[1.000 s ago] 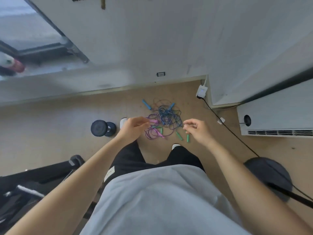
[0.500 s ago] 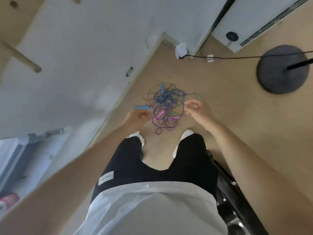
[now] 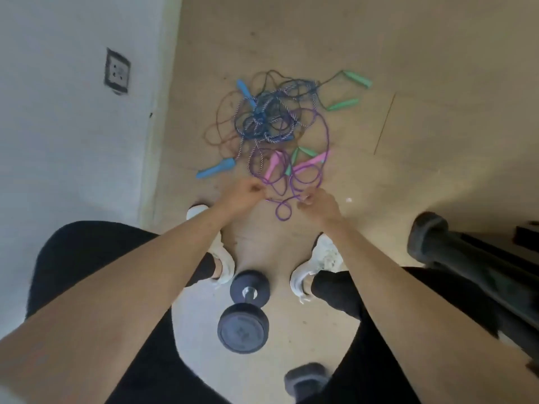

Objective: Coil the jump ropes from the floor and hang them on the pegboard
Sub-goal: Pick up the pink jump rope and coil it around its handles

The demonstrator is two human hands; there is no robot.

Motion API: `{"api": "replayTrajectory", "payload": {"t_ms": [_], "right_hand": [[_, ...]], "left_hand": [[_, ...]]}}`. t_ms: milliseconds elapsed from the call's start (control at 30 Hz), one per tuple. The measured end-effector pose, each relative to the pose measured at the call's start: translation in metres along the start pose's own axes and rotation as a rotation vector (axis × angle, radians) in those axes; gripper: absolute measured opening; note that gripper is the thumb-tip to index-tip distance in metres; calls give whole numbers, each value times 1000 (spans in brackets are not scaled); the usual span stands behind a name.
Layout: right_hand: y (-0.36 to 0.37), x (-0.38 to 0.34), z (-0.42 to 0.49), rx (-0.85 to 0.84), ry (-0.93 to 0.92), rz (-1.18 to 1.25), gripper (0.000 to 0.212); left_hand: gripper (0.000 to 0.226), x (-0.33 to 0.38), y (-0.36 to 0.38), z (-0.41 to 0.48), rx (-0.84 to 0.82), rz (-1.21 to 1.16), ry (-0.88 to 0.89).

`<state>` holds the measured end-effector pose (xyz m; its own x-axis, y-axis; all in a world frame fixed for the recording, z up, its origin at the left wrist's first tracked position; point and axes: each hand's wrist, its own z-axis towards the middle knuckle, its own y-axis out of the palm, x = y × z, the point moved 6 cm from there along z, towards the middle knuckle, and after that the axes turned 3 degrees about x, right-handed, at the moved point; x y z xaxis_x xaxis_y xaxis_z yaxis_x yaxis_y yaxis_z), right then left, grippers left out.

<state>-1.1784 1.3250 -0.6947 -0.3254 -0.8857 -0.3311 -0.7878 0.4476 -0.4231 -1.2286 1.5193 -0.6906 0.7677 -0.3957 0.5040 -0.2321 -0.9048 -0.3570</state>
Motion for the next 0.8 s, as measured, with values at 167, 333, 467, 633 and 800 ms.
{"api": "replayTrajectory", "payload": {"t_ms": [167, 333, 467, 633, 800], "right_hand": [[92, 33, 101, 25, -40, 30, 25], [147, 26, 162, 92, -191, -70, 16], [152, 34, 173, 167, -222, -65, 18], [129, 48, 162, 304, -234, -28, 17], [118, 64, 154, 292, -171, 23, 18]], "left_hand": [[19, -109, 11, 116, 266, 139, -75], [34, -164, -4, 165, 488, 495, 89], [46, -136, 24, 174, 436, 625, 466], [40, -120, 63, 179, 232, 946, 611], [29, -126, 53, 173, 196, 828, 580]]}}
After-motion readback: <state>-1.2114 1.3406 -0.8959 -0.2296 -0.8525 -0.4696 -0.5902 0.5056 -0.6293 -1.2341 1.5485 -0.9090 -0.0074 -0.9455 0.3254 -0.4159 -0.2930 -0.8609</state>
